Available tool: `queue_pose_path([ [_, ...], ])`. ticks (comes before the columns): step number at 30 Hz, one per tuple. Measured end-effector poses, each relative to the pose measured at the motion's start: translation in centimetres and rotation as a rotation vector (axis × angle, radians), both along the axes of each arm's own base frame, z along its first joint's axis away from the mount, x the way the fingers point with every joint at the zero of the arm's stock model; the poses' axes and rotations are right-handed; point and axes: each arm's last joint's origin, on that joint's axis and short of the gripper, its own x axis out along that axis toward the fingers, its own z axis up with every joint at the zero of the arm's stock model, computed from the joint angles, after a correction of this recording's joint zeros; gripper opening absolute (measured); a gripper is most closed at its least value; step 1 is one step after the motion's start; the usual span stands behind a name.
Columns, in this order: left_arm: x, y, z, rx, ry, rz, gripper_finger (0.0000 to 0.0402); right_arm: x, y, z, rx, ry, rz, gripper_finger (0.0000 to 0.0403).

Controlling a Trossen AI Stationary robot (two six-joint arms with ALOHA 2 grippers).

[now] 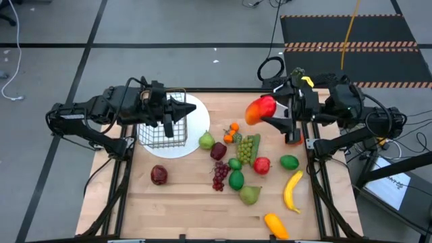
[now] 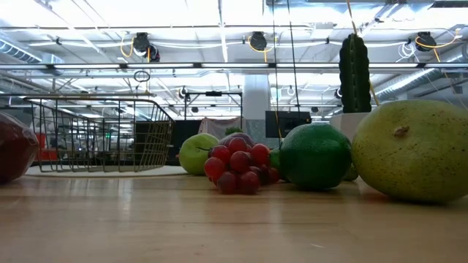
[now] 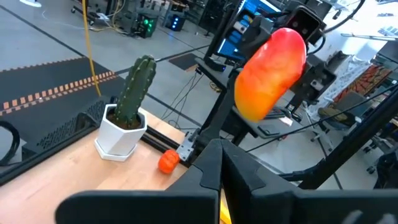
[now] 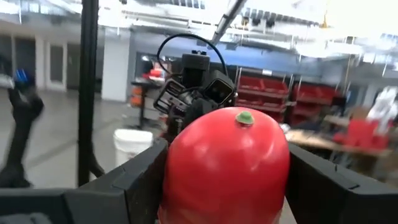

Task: Build produce basket
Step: Put the red mango into the wire basket

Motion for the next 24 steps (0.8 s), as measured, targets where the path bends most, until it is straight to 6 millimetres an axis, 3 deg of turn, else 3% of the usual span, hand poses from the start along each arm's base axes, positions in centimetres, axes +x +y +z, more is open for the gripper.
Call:
queue_pose_path([
  [10,0.0,-0.03,0.0,0.0,0.0,-0.001,0.0005,0.0,0.0,0.0,-0.304,0.0,-0.063,0.0267],
  [18,0.0,-0.03,0.0,0.0,0.0,-0.001,0.0005,0.16,0.02,-0.1,-0.358,0.006,-0.074,0.0267],
  [24,0.0,-0.03,0.0,0.0,0.0,-0.001,0.0006,0.22,0.02,-0.13,-0.281,0.007,-0.059,0.0267],
])
